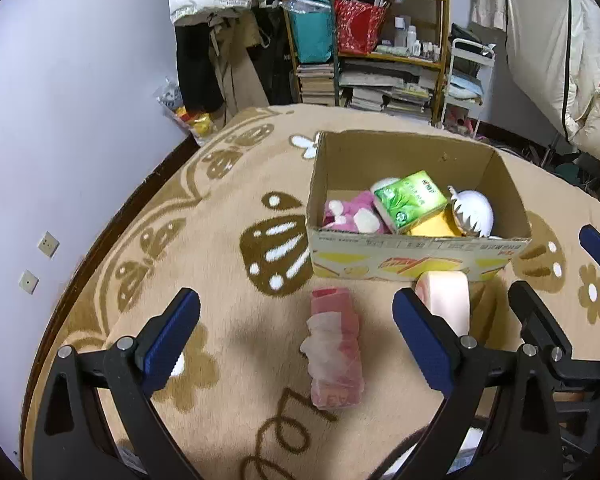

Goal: Organize soft objects
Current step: 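Move both open grippers down toward the pink roll and pink swirl cushion, then grasp the pink wrapped roll with the left gripper while the right gripper grasps the pink swirl cushion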

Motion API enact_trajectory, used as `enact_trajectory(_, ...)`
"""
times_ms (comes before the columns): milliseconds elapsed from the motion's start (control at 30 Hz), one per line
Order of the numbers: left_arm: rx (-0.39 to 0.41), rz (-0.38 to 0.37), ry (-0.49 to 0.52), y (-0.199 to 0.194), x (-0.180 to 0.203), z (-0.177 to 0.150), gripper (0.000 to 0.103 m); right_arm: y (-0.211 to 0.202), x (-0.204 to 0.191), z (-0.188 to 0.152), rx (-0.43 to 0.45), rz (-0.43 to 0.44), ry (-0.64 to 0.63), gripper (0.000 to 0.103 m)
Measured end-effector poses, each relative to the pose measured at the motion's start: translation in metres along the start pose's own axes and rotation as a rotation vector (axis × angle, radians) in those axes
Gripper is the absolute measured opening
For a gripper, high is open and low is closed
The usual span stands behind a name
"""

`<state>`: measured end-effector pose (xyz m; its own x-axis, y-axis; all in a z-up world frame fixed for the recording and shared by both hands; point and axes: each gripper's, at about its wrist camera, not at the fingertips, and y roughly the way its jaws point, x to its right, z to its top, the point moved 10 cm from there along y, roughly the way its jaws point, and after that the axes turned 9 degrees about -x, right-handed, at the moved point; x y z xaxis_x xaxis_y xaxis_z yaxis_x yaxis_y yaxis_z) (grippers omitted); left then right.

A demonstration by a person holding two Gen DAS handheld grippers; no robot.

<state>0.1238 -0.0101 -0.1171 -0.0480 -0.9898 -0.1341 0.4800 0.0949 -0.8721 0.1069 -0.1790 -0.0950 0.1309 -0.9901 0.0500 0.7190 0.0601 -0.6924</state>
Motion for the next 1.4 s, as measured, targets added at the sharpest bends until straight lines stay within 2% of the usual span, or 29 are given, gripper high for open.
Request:
enact_trajectory(667, -0.196, -0.022, -0.058, 0.070, -0.005, -0.014, 0.096, 0.055, 0.013, -0.020, -0.151, 0.082, 0.124, 0.102)
enact_trajectory(1200, -0.330, -0.029, -0.053, 0.120, 0.006, -0.031, 0.096, 0.108, 0.017, -0.036, -0.300, 0.166, 0.237, 0.102)
enact_trajectory(1400, -0.380, -0.033, -0.048, 0.137, 0.011, -0.037, 0.096, 0.118, 0.020, -0.042, -0.324, 0.170, 0.250, 0.102)
